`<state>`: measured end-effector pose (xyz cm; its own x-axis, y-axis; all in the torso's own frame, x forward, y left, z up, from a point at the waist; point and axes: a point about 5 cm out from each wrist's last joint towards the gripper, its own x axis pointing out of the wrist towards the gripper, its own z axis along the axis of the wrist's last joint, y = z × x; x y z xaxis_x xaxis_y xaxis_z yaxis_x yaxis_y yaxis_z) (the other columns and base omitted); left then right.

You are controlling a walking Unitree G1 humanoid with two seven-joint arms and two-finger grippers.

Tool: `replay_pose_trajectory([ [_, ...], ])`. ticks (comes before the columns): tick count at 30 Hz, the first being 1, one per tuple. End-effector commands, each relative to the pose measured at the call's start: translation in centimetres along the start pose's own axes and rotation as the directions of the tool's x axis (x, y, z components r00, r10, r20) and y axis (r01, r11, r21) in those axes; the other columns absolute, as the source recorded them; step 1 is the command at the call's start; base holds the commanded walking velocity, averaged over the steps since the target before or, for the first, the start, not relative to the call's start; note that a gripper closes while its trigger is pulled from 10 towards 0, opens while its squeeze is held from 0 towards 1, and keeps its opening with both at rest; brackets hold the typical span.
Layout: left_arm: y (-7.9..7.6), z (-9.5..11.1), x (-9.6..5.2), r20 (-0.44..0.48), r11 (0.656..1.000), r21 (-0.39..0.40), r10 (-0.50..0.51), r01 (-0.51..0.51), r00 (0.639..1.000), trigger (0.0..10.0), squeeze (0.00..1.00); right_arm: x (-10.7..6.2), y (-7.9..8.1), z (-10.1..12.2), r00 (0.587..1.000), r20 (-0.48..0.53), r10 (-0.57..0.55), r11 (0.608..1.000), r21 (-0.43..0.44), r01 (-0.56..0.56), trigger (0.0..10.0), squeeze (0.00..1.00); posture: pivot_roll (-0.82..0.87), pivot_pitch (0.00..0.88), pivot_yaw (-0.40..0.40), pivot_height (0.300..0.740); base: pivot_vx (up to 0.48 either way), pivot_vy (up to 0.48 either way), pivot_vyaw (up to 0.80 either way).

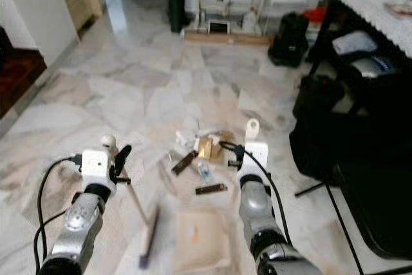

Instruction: Sweep floor

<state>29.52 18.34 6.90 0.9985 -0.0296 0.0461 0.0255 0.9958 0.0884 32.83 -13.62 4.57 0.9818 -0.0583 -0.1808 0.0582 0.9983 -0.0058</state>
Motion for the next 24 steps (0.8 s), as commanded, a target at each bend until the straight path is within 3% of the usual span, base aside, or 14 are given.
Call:
replay_pose_trajectory([
  [1, 0.1, 1.1, 0.4, 0.057, 1.000, 0.029, -0.004, 0.002, 0.998, 10.0, 0.00, 0.4, -0.2, 1.3, 0.998, 0.062, -0.009, 1.000, 0.011, 0.008, 10.0, 0.00, 0.06, 0.000, -0.055, 0.740, 0.334, 0.000, 0.00],
  [24, 0.2, 1.2, 0.6, 0.060, 1.000, 0.029, 0.003, -0.005, 0.998, 10.0, 0.00, 0.9, -1.5, 3.7, 0.980, 0.193, -0.050, 0.998, 0.048, 0.042, 10.0, 0.00, 0.06, 0.000, -0.059, 0.740, 0.334, 0.000, 0.00],
])
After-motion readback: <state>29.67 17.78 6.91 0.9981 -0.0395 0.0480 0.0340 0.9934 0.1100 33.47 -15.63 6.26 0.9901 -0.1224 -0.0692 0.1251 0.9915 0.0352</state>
